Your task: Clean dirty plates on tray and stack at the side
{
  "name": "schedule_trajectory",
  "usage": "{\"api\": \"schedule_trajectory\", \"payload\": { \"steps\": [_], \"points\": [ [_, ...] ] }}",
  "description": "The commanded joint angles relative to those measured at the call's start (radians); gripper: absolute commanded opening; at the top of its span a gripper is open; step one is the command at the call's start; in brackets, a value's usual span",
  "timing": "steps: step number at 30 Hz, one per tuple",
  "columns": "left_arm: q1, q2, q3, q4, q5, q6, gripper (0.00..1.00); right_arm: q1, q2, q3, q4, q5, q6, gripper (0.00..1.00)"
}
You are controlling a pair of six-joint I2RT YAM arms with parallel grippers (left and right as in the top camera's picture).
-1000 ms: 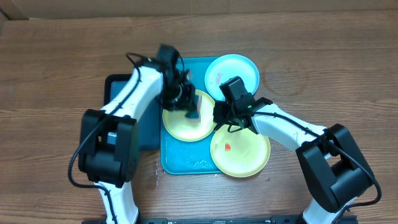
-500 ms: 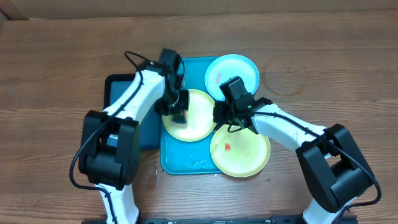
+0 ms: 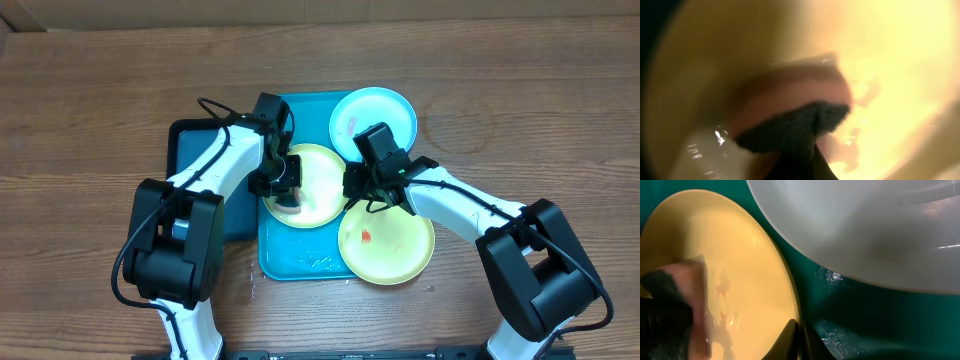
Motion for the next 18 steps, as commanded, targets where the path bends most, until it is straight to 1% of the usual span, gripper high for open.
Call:
{"api": "schedule_trajectory", "payload": {
  "steps": [1,3,5,8,10,14,18],
  "points": [
    [-0.012,0.002,-0.017,0.048,0.285,0.030,0.04,0.005,0.008,-0.004,0.009,-0.005,0.000,0.06],
    [-0.012,0.002,-0.017,0.100,0.373,0.029,0.04,0.005,0.008,-0.004,0.009,-0.005,0.000,0.06],
    [-0.009,0.002,-0.016,0.151,0.431,0.021,0.04,0.005,0.008,-0.004,0.009,-0.005,0.000,0.06],
    [0.005,0.002,0.013,0.158,0.433,0.019,0.04,0.005,0.008,-0.004,0.009,-0.005,0.000,0.06],
    [0.025,-0.002,0.070,0.082,0.373,0.020,0.04,0.005,0.008,-0.004,0.009,-0.005,0.000,0.06],
    [0.058,-0.014,0.232,-0.123,0.189,0.047,0.04,0.005,0.008,-0.004,0.009,-0.005,0.000,0.06],
    [0.054,-0.014,0.308,-0.248,0.066,0.072,0.04,0.005,0.008,-0.004,0.014,-0.005,0.000,0.06]
  ]
}}
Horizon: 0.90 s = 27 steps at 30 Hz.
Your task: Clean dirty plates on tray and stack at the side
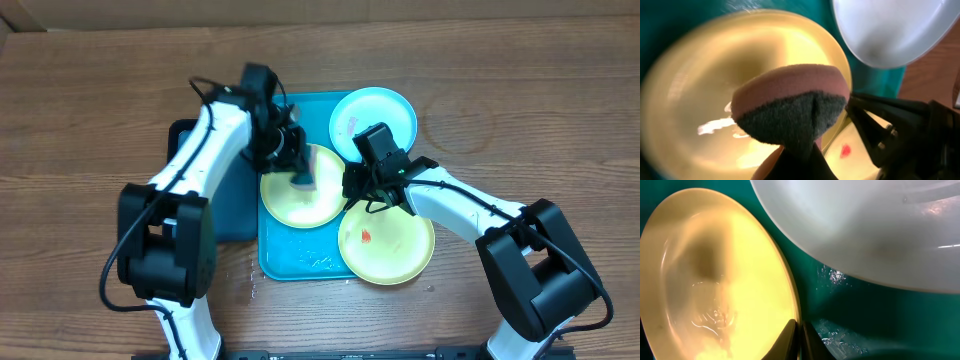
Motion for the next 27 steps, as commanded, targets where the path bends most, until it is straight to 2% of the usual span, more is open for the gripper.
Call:
{"api": "schedule_trajectory", "payload": {
  "steps": [1,4,8,12,17,20,27],
  "points": [
    [-0.006,-0.014,0.052,-0.053,-0.164,0.042,0.04,0.005,0.008,-0.004,0.016,-0.002,0.000,0.06],
    [-0.024,-0.013,0.019,-0.062,-0.249,0.042,0.04,0.005,0.008,-0.004,0.018,-0.002,0.000,0.06],
    [-0.048,-0.012,-0.062,-0.017,-0.285,0.042,0.04,0.005,0.008,-0.004,0.017,-0.001,0.000,0.06],
    [-0.051,-0.009,-0.133,0.000,-0.392,0.002,0.04,0.005,0.008,-0.004,0.015,-0.002,0.000,0.06],
    [-0.041,-0.009,-0.189,0.025,-0.412,-0.017,0.04,0.005,0.008,-0.004,0.016,-0.002,0.000,0.06],
    [-0.044,-0.009,-0.222,0.058,-0.372,-0.034,0.04,0.005,0.008,-0.004,0.016,-0.002,0.000,0.06],
    [-0.063,-0.008,-0.276,0.180,-0.132,-0.003,0.04,0.005,0.008,-0.004,0.016,-0.002,0.000,0.06]
  ]
}}
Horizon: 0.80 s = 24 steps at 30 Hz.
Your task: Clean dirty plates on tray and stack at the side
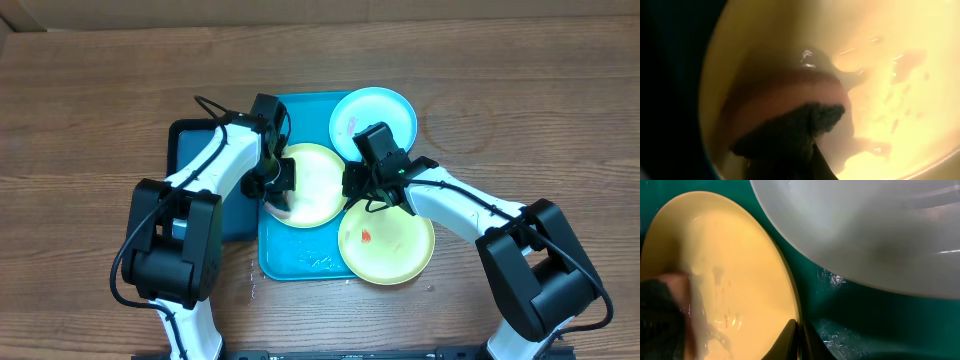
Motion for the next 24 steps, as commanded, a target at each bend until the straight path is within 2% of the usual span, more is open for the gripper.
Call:
{"api": "schedule_trajectory", "payload": {
  "steps": [1,6,9,17,24],
  "points": [
    [-0.018,-0.006,-0.025,0.046,0.182,0.005,0.04,0.005,0.008,-0.004,0.007,-0.006,0.000,0.06],
    [-0.021,-0.006,-0.025,0.108,0.352,0.006,0.04,0.005,0.008,-0.004,0.007,-0.006,0.000,0.06],
    [-0.015,-0.007,-0.015,0.109,0.369,0.012,0.04,0.005,0.008,-0.004,0.007,-0.006,0.000,0.06],
    [0.031,-0.015,0.194,-0.117,0.149,0.051,0.04,0.005,0.008,-0.004,0.007,-0.006,0.000,0.06],
    [0.000,-0.013,0.192,-0.139,-0.002,0.053,0.04,0.005,0.008,-0.004,0.008,-0.006,0.000,0.06]
  ]
}}
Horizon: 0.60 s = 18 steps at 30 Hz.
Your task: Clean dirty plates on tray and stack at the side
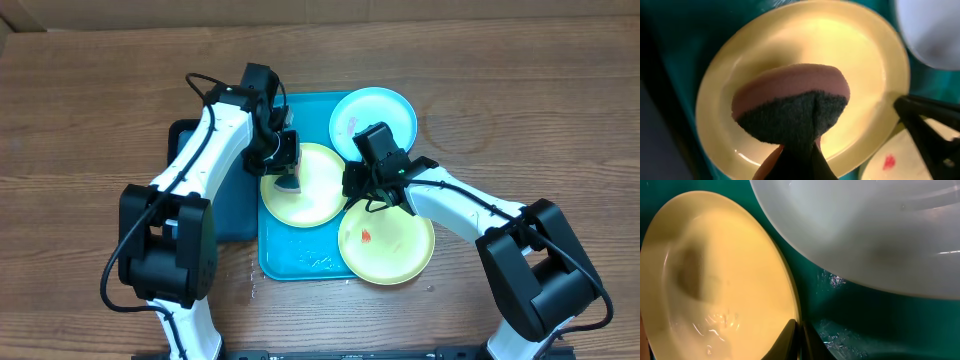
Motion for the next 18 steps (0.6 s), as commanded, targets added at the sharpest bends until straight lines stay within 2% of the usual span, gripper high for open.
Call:
{"api": "schedule_trajectory", "payload": {
  "steps": [1,5,12,15,18],
  "points": [
    [-0.032,-0.010,-0.025,0.001,-0.138,0.013,0.04,0.005,0.008,-0.004,0.006,-0.009,0.000,0.06],
    [-0.056,-0.010,-0.085,0.027,-0.235,-0.023,0.04,0.005,0.008,-0.004,0.006,-0.009,0.000,0.06],
    [-0.058,-0.010,-0.223,0.155,-0.236,-0.038,0.04,0.005,0.008,-0.004,0.006,-0.009,-0.001,0.06],
    [-0.058,-0.010,-0.272,0.216,-0.175,-0.037,0.04,0.005,0.008,-0.004,0.006,-0.009,0.000,0.07],
    [-0.056,-0.010,-0.275,0.218,-0.049,-0.034,0.04,0.005,0.008,-0.004,0.006,-0.009,0.000,0.06]
  ]
}}
